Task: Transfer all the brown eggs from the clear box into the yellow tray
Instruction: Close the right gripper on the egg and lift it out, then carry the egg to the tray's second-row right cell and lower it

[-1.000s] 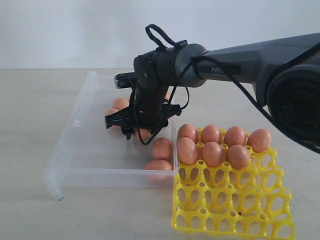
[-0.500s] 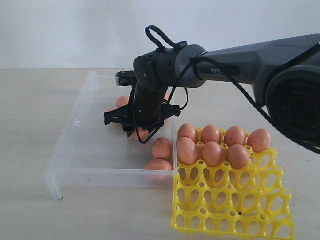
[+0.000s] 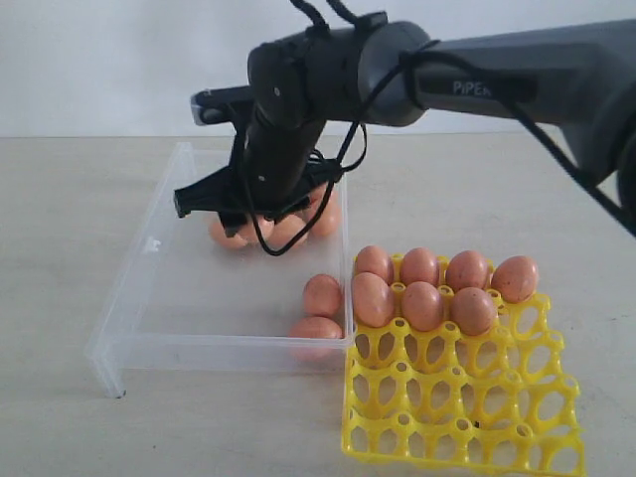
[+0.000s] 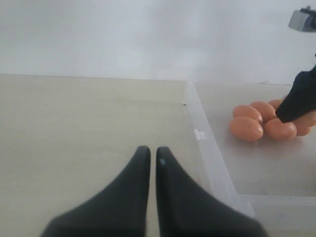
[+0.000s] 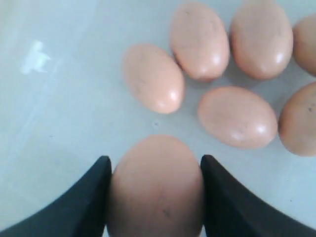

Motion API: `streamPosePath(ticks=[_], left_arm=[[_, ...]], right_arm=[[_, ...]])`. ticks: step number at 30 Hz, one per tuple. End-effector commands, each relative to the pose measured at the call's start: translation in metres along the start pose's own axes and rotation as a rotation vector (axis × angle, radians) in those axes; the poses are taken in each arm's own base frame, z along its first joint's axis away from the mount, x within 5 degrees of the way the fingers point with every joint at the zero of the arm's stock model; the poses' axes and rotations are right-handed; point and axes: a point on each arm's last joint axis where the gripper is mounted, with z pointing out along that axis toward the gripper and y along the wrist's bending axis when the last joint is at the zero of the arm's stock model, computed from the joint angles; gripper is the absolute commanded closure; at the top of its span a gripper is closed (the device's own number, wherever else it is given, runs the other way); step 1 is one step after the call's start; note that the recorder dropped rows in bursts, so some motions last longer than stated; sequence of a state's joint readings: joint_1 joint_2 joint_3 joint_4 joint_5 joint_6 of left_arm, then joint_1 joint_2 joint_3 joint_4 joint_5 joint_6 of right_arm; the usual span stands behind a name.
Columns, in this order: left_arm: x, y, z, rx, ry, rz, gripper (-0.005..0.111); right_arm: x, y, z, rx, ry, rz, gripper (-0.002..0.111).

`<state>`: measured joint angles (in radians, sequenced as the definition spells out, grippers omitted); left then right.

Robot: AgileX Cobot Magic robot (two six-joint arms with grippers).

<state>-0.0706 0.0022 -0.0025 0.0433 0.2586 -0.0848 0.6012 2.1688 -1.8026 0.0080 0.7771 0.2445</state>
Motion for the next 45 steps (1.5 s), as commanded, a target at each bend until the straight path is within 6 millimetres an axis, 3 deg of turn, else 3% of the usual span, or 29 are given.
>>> streamPosePath(ticks=[1, 4, 7, 12, 15, 20, 24, 28, 31, 35, 39, 41, 45], left_arm=[[0.0, 0.0, 0.0, -0.002, -0.008, -0.001, 0.103], [0.0, 0.0, 0.0, -0.002, -0.008, -0.001, 0.103], [0.0, 0.0, 0.0, -0.002, -0.008, -0.001, 0.103], [0.0, 0.0, 0.0, -0.002, -0.008, -0.001, 0.103], [0.0, 0.0, 0.0, -0.002, -0.008, -0.001, 0.103], [0.0, 0.0, 0.0, -0.002, -0.008, -0.001, 0.103], [0.0, 0.0, 0.0, -0.002, -0.008, -0.001, 0.103], [0.0, 0.0, 0.0, -0.002, -0.008, -0.001, 0.103], [0.0, 0.0, 0.0, -0.002, -0.008, -0.001, 0.103], [0.0, 0.0, 0.0, -0.002, -0.008, -0.001, 0.103], [0.0, 0.0, 0.0, -0.002, -0.008, -0.001, 0.103], [0.0, 0.0, 0.0, -0.002, -0.008, -0.001, 0.103], [0.0, 0.0, 0.0, -0.002, -0.008, -0.001, 0.103]], right_arm=[[0.005, 0.034, -0.039, -0.052, -0.085, -0.145, 0.108], [0.016, 0.051, -0.06, -0.113, -0.226, -0.175, 0.108], [0.038, 0.056, -0.074, -0.185, -0.384, -0.149, 0.108], [0.084, 0.03, -0.087, -0.245, -0.594, -0.103, 0.108], [0.115, -0.008, -0.088, -0.212, -0.656, 0.001, 0.108], [0.154, -0.101, -0.095, 0.012, -0.765, 0.41, 0.108], [0.179, -0.173, -0.114, 0.238, -0.909, 0.703, 0.108], [0.192, -0.226, -0.135, 0.41, -0.994, 0.789, 0.108], [0.2, -0.255, -0.148, 0.471, -1.026, 0.782, 0.108], [0.203, -0.283, -0.159, 0.289, -1.065, 0.783, 0.108], [0.191, -0.292, -0.165, -0.134, -1.081, 0.514, 0.108], [0.188, -0.292, -0.16, -0.311, -0.992, 0.377, 0.108], [0.199, -0.284, -0.136, -0.415, -0.71, 0.191, 0.108]])
